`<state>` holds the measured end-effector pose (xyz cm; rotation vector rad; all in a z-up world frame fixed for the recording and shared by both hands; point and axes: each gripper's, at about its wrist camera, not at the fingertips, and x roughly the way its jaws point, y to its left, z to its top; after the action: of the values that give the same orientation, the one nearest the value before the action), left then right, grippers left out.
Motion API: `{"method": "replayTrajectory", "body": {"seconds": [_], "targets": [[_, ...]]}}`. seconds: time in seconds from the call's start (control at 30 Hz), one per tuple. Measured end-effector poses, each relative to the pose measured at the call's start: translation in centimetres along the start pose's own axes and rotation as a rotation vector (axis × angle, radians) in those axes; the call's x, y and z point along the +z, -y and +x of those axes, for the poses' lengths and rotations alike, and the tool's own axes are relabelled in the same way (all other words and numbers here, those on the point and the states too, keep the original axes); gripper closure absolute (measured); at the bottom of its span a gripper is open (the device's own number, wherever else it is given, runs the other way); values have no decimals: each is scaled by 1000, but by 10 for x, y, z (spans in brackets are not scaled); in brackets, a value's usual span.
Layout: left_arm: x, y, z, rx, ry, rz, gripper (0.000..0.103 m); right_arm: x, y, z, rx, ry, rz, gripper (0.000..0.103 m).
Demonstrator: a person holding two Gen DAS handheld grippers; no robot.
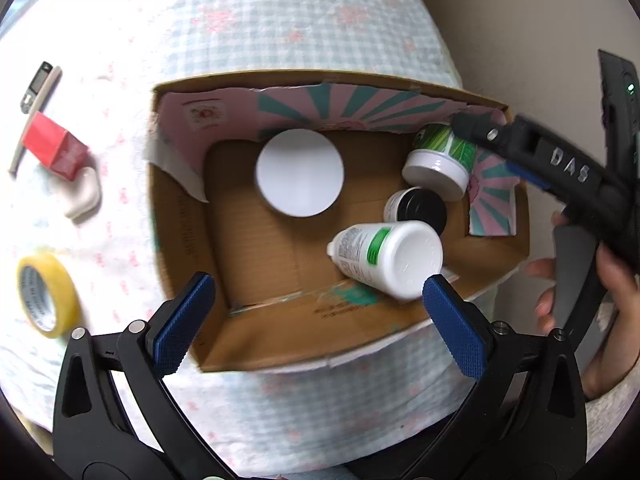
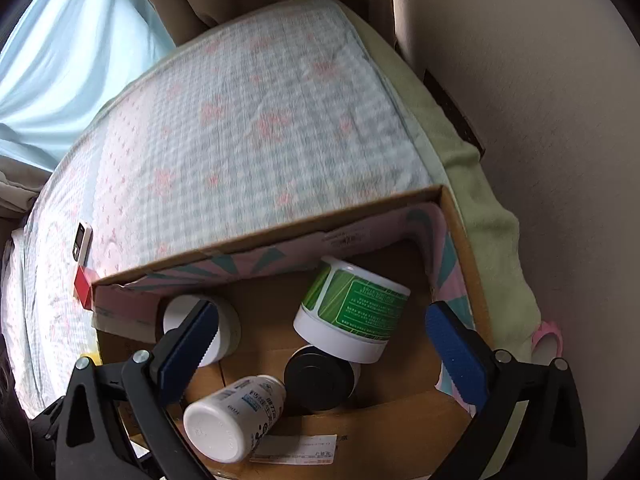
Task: Organize rigid objects
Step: 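Lower both items into the box and open both grippers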
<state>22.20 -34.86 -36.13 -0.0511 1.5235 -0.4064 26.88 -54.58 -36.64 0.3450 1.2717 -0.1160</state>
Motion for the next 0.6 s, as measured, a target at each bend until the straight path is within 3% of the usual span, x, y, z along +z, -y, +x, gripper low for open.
{"method": "replayTrajectory", "body": {"seconds": [0.2, 0.6], "targets": [[0, -9, 3, 11, -11, -14, 0, 0, 2, 0, -10, -11, 24, 0], [-13, -5, -40, 31, 28, 35, 0, -9, -2, -27, -5, -38, 42, 0]]}}
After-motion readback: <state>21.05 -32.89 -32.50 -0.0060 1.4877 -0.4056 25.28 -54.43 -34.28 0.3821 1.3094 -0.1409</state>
